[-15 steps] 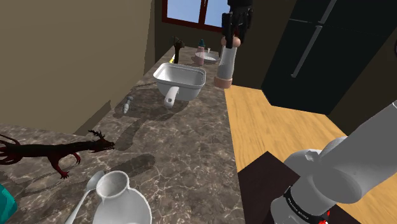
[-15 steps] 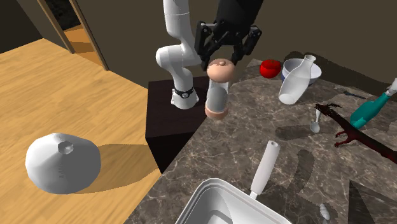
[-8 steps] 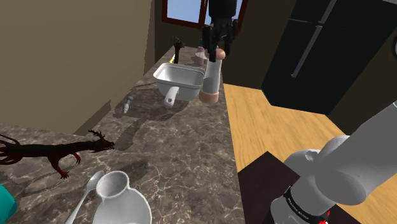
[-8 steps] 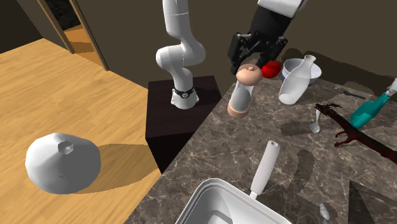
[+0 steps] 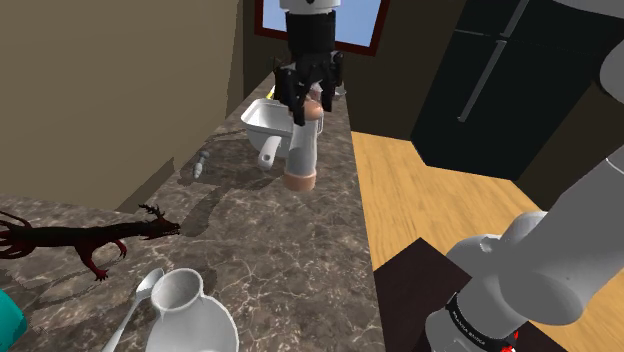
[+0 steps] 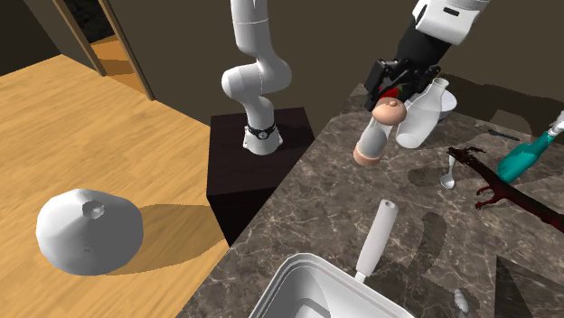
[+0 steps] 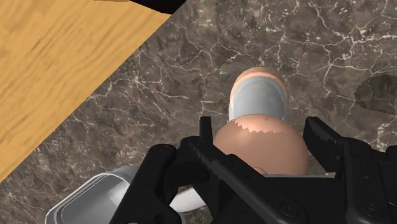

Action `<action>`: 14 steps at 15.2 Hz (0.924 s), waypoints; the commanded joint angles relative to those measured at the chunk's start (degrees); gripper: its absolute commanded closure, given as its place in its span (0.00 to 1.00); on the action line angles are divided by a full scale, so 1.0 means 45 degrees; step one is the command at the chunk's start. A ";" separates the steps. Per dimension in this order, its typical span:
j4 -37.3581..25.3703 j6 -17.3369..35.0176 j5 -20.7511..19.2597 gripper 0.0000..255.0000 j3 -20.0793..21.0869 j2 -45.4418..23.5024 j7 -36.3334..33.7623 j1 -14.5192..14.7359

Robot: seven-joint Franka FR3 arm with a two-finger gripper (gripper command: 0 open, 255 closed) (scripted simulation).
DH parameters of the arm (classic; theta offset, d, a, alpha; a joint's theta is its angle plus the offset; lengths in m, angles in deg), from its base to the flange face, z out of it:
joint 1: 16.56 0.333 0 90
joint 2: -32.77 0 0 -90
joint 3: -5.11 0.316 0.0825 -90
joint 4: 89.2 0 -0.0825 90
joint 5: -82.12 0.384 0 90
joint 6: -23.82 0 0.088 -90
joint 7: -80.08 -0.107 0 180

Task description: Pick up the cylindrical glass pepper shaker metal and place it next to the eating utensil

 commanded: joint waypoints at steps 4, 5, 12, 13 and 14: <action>-0.0381 0.0408 -0.0091 1.00 0.0944 -0.1053 -0.1751 0.0696; -0.0495 0.0481 -0.0143 1.00 0.1125 -0.1303 -0.2093 0.0840; -0.1802 0.0811 -0.0873 1.00 0.2171 -0.3490 -0.4491 0.2130; -0.2068 0.0823 -0.1025 1.00 0.2278 -0.3860 -0.4823 0.2364; -0.2357 0.0825 -0.1188 1.00 0.2377 -0.4245 -0.5150 0.2608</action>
